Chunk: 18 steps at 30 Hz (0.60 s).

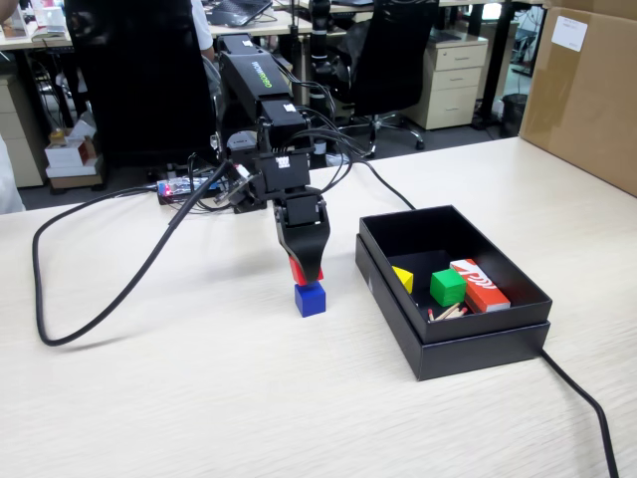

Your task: Put the red cube on top of the blue cube

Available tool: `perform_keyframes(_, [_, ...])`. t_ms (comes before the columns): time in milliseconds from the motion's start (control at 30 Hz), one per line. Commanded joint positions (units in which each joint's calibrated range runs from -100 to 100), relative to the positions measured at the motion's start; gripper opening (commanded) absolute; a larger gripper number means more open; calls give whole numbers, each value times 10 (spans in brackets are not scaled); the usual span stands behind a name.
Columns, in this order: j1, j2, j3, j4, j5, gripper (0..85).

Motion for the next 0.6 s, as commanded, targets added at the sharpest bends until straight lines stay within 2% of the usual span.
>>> perform_keyframes(0, [2,-18,21,19,0,12])
perform_keyframes(233, [2,-17,18,19,-2,36])
perform_keyframes(267, [2,-18,15,19,-3,90])
perform_keyframes(300, [2,-18,15,19,-3,102])
perform_keyframes(567, [0,-22,15,19,-7,136])
